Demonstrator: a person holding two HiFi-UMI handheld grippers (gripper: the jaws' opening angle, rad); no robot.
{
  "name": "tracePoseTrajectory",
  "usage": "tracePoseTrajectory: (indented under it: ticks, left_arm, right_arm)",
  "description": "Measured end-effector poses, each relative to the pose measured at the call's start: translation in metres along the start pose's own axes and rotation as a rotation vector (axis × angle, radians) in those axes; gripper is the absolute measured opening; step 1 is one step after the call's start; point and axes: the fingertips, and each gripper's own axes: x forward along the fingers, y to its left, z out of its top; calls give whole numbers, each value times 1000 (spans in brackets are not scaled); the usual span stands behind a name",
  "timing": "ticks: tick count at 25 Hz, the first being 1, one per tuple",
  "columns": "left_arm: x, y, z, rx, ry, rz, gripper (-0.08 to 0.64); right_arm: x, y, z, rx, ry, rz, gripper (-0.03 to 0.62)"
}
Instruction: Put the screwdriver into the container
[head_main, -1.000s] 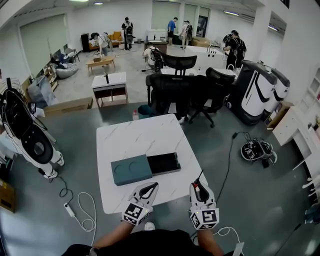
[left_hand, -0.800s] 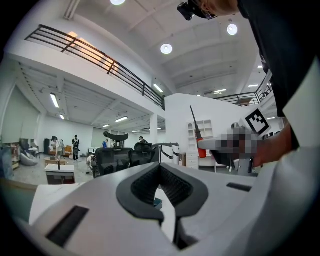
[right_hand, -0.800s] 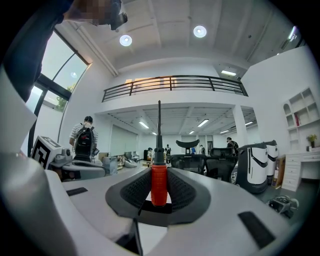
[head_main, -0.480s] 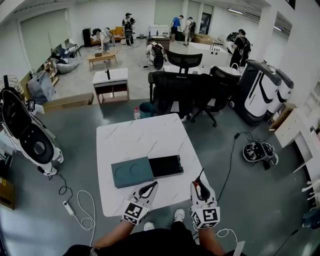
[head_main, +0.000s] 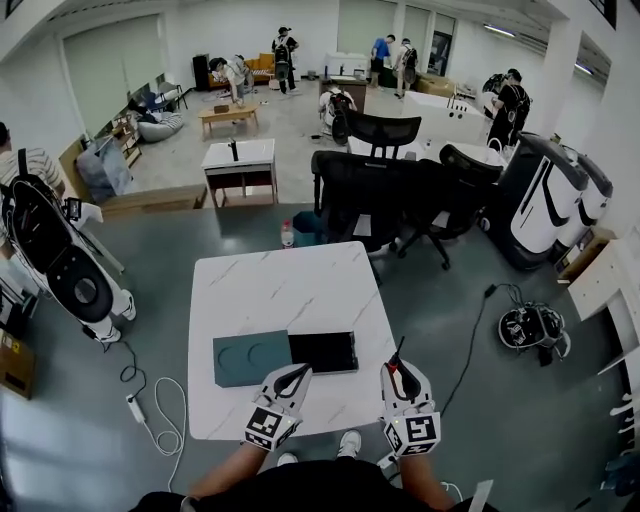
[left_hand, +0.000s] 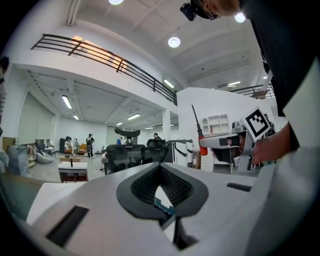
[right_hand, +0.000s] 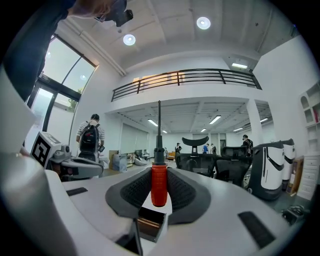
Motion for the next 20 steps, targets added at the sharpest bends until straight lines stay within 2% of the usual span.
tracePoseTrajectory:
  ticks: [11, 17, 20]
  left_arm:
    - [60, 3, -6, 0, 37, 145, 6]
    - [66, 12, -7, -19, 74, 250, 6]
    - [62, 18, -19, -40, 99, 274, 6]
  right_arm:
    - [48, -67, -18, 25, 13, 134, 104]
    - [74, -78, -32, 38, 35, 224, 104]
    - [85, -73, -38, 31, 48, 250, 104]
